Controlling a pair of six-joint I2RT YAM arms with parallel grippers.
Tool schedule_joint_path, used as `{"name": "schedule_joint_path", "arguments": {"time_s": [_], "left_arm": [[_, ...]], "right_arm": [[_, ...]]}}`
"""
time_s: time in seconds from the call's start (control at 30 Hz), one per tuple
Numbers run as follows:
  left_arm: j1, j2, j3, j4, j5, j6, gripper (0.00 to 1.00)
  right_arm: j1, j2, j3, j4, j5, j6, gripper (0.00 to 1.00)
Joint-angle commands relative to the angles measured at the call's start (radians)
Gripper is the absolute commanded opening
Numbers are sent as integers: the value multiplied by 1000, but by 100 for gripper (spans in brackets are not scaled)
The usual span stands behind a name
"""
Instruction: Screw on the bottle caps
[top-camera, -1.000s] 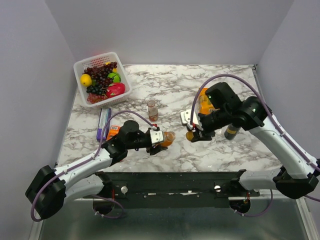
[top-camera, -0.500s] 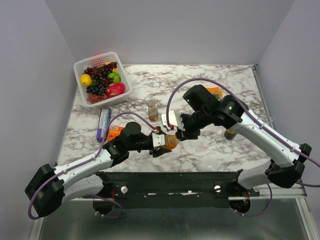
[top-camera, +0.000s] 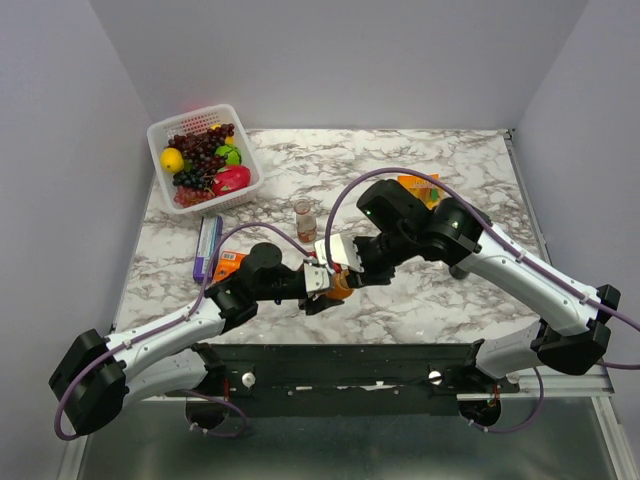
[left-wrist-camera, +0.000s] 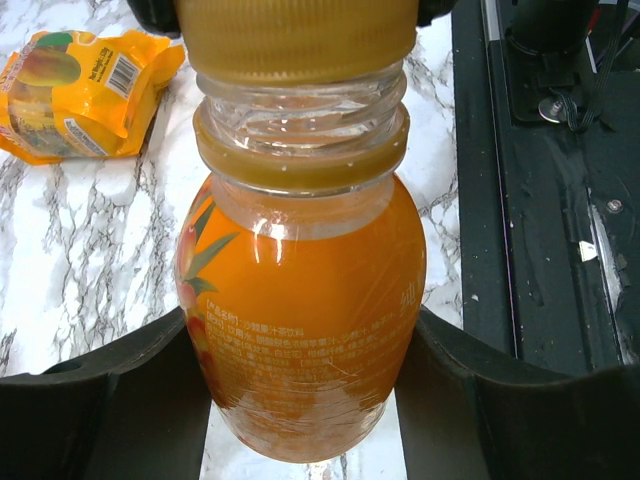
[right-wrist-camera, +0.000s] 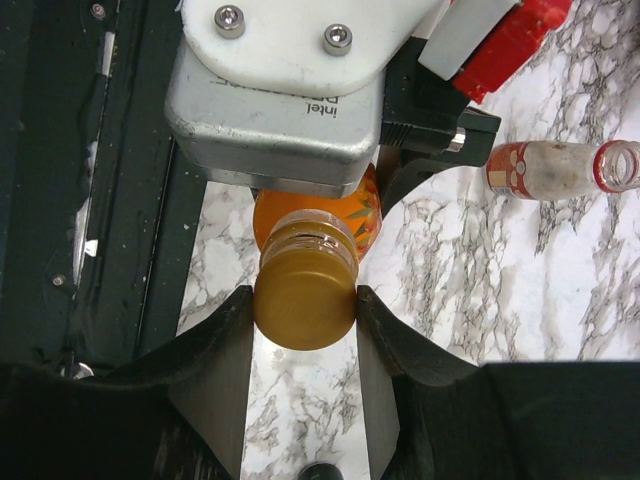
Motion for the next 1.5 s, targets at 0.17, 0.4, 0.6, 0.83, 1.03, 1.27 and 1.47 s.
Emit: {"name": "schedule_joint_path", "arguments": {"time_s": [0.17, 0.4, 0.6, 0.83, 1.03, 1.27, 1.47], "left_arm": [[5, -36, -3, 51, 26, -30, 0], [5, -30, 3, 56, 23, -30, 0], [5, -25, 3, 56, 14, -32, 0], [5, -19, 12, 57, 17, -36, 0], [7, -33, 11, 94, -14, -64, 0], [7, -42, -12, 195, -104, -134, 0], [8, -53, -37, 269, -233, -179, 0]], "right_arm": [[14, 5, -34, 35, 88, -14, 37], [24, 25, -2, -11, 36, -55, 37], [27, 39, 12, -28, 13, -69, 37], [31, 53, 15, -34, 20, -75, 37], [31, 71, 12, -26, 65, -25, 37], [31, 107, 28, -18, 81, 107, 38], [31, 123, 35, -17, 91, 175, 37]]}}
